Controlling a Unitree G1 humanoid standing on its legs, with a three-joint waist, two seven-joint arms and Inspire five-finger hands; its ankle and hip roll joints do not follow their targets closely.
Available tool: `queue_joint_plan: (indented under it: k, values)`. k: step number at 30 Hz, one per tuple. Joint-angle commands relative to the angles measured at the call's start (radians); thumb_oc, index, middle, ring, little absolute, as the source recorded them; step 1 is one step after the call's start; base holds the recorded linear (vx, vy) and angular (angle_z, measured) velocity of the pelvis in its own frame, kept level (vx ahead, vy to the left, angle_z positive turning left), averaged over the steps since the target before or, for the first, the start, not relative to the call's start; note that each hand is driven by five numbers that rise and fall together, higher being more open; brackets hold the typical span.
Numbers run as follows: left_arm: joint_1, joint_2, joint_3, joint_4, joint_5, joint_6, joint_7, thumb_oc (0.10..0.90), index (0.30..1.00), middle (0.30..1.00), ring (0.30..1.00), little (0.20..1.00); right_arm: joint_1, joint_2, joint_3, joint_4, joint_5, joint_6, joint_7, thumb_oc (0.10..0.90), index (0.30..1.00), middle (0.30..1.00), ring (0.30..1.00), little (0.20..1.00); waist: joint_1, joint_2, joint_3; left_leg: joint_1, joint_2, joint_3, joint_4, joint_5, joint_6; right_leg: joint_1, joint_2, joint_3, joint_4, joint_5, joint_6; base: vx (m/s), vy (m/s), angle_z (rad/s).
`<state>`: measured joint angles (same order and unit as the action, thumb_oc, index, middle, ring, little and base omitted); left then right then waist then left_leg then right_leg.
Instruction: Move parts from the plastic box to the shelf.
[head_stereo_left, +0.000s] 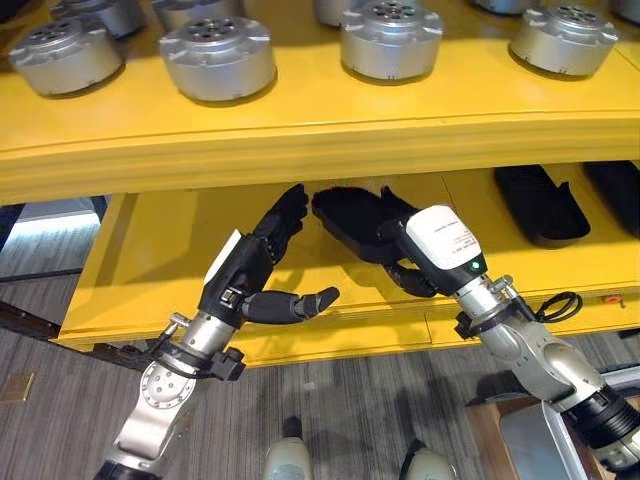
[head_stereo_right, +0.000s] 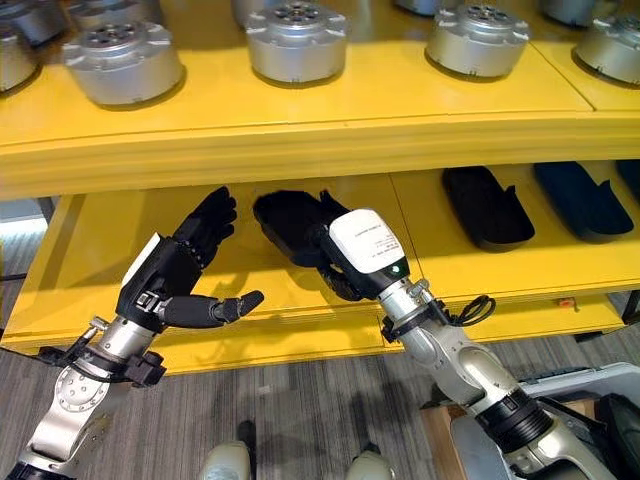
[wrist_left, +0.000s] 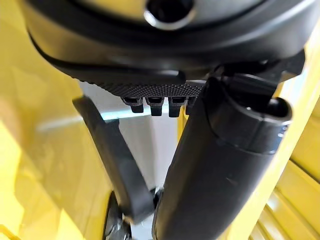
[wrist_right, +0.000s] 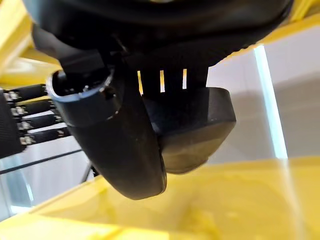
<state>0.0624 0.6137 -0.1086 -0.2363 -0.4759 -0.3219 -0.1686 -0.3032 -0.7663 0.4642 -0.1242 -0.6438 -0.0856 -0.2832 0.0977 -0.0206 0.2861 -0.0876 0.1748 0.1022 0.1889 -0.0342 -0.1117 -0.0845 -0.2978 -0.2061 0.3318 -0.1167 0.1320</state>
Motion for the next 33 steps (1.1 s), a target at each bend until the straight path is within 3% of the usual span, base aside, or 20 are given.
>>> queue_joint_plan:
  k: [1,5,14,20,26,33]
  values:
    - [-0.041,-0.009,0.042,-0.120,-0.086,-0.066,-0.043,0.900,1.000,1.000,1.000,1.000,-0.110,0.018,-0.070,-0.109,0.033,0.068,-0.057,0.400,0.300,0.300,0.300,0.300,-0.010,0.015,-0.066,0.049,0.123,0.051,-0.022,0.013,-0.006,0.001,-0.042,0.000,0.014,0.014,0.019,-0.07,-0.069,0.10]
    - [-0.052,-0.023,0.032,-0.123,-0.092,-0.057,-0.077,0.900,1.000,1.000,1.000,1.000,-0.126,0.038,-0.063,-0.069,0.040,0.147,-0.042,0.400,0.300,0.300,0.300,0.300,0.003,0.011,-0.053,0.032,0.135,0.039,-0.024,0.029,-0.013,0.003,-0.028,-0.004,0.023,-0.001,0.018,-0.05,-0.064,0.09]
    - [-0.111,-0.041,-0.013,-0.107,-0.055,-0.048,-0.053,0.900,1.000,1.000,1.000,1.000,-0.190,0.074,-0.055,0.027,0.010,0.199,-0.034,0.400,0.300,0.300,0.300,0.300,0.004,0.021,-0.019,-0.024,0.139,0.001,0.035,0.028,-0.016,-0.045,0.001,0.027,0.120,-0.046,-0.007,-0.07,-0.056,0.05]
    - [-0.191,-0.043,-0.042,-0.096,-0.041,-0.057,-0.013,0.900,1.000,1.000,1.000,1.000,-0.309,0.103,-0.035,0.109,-0.029,0.214,-0.011,0.400,0.300,0.300,0.300,0.300,0.006,0.038,0.051,-0.133,0.124,-0.037,0.137,0.005,-0.011,-0.159,0.000,0.063,0.245,-0.076,-0.021,-0.19,-0.042,0.04]
    - [-0.295,-0.053,-0.071,-0.093,-0.029,-0.069,0.014,0.900,1.000,1.000,1.000,1.000,-0.463,0.113,-0.012,0.164,-0.077,0.245,0.010,0.400,0.300,0.300,0.300,0.300,0.010,0.051,0.143,-0.274,0.082,-0.068,0.235,-0.020,0.003,-0.301,-0.001,0.091,0.351,-0.098,-0.033,-0.23,-0.036,0.01]
    - [-0.367,-0.074,-0.093,-0.101,-0.013,-0.059,0.029,0.900,1.000,1.000,1.000,1.000,-0.552,0.099,0.009,0.236,-0.111,0.285,0.001,0.400,0.300,0.300,0.300,0.300,0.009,0.057,0.208,-0.401,0.033,-0.079,0.354,-0.067,0.030,-0.420,0.005,0.118,0.446,-0.121,-0.052,-0.18,-0.016,-0.02]
